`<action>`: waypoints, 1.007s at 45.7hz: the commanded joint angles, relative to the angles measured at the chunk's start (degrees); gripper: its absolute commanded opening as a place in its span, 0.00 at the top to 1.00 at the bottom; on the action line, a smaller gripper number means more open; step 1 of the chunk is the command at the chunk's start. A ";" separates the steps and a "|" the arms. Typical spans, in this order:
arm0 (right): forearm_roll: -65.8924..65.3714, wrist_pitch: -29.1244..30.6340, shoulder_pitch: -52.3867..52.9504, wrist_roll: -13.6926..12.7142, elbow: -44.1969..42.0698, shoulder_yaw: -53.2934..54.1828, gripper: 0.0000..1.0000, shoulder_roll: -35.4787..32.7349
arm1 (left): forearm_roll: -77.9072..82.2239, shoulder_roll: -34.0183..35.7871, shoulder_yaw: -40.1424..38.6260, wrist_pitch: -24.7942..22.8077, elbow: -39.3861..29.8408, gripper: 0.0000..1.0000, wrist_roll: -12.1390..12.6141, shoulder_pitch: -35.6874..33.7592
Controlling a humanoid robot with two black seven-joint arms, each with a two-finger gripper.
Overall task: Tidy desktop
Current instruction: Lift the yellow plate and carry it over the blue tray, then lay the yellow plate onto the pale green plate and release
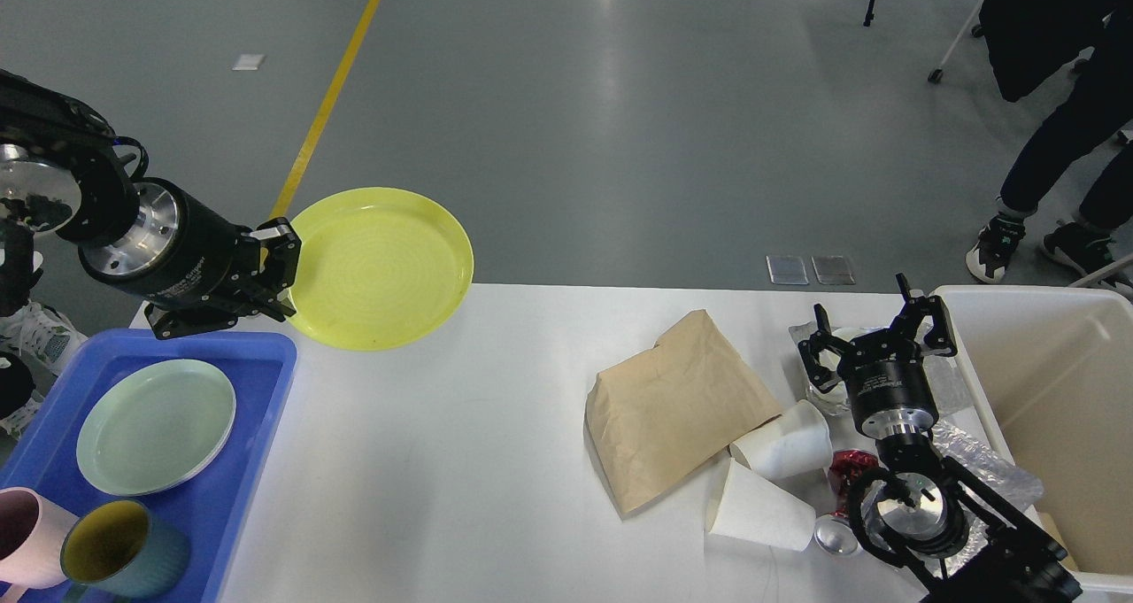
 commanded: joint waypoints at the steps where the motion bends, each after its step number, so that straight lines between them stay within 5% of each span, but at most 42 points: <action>1: -0.04 0.00 0.01 0.00 0.01 0.00 0.00 0.00 | 0.15 1.01 0.91 -0.77 0.53 1.00 -0.72 -0.50; 7: -0.04 0.00 0.01 0.00 0.09 0.00 0.00 0.00 | 3.21 5.49 2.41 -2.34 2.28 1.00 -0.98 1.60; 13: 0.04 0.00 0.01 0.00 0.09 0.00 0.00 0.00 | 10.77 12.96 2.24 -6.04 11.59 1.00 -3.44 11.61; 23: 0.04 0.00 0.01 0.00 0.09 -0.08 0.00 0.00 | 14.91 21.58 -1.19 -8.77 29.25 1.00 -2.92 28.04; 37: 0.04 0.00 0.01 0.00 0.09 -0.08 0.00 0.00 | 16.67 22.11 -13.93 -7.27 48.51 1.00 -2.74 55.38; 46: -0.04 0.00 0.01 0.00 0.09 0.00 0.00 0.00 | 17.02 20.62 -15.08 -3.67 51.77 1.00 -2.57 59.26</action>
